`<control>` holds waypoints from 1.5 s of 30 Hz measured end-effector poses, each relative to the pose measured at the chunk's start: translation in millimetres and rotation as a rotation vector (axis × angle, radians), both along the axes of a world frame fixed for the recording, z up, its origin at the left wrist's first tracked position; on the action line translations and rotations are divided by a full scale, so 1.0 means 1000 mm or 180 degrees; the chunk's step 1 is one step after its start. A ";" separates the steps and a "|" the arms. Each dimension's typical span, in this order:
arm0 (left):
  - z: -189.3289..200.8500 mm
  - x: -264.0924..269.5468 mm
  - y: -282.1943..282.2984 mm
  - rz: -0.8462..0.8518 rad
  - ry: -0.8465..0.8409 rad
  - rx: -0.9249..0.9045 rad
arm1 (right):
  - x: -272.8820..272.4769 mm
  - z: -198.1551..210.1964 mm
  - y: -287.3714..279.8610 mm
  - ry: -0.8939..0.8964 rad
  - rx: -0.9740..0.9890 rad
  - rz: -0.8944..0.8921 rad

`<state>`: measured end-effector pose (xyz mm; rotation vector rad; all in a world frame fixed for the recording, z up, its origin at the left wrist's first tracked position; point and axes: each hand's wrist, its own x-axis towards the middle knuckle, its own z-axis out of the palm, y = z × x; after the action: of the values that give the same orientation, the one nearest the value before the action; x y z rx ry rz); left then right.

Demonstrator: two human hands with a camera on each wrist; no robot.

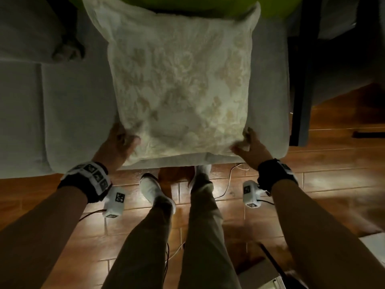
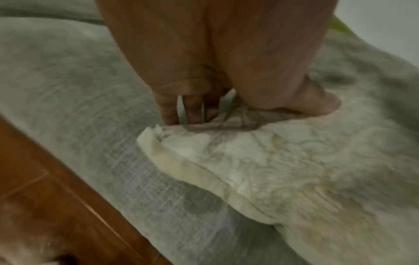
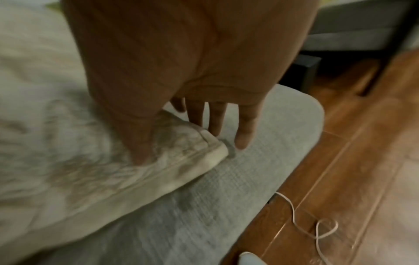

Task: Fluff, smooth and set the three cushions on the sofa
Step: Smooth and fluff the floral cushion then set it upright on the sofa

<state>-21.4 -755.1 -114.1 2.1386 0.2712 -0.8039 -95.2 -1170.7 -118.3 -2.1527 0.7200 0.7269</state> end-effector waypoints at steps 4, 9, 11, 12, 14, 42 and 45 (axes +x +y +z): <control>-0.001 -0.003 0.015 0.0730 0.0469 0.0128 | -0.009 -0.002 -0.017 -0.0023 0.0532 -0.1131; 0.002 -0.016 0.033 0.0914 0.0711 -0.0510 | -0.014 0.010 -0.026 -0.0243 0.0737 -0.1621; 0.004 -0.020 0.034 0.1171 0.0506 -0.0408 | -0.021 0.009 -0.034 -0.0271 0.0367 -0.1359; 0.004 -0.021 0.035 0.1317 0.0408 -0.0340 | -0.024 0.010 -0.037 -0.0288 0.0187 -0.1236; 0.001 -0.021 0.036 0.1529 0.0287 -0.0185 | -0.025 0.008 -0.038 -0.0283 -0.0106 -0.0939; 0.083 0.130 -0.096 0.0395 0.0109 -0.0644 | 0.137 0.042 -0.053 -0.0186 0.1583 -0.1579; 0.103 0.144 -0.134 0.0299 -0.0058 -0.1162 | 0.147 0.064 -0.098 -0.0783 0.1377 -0.1573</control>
<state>122.7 -889.2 -10.8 1.7771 0.1965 -0.7184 51.7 -1269.0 -54.6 -1.5492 0.8298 0.3091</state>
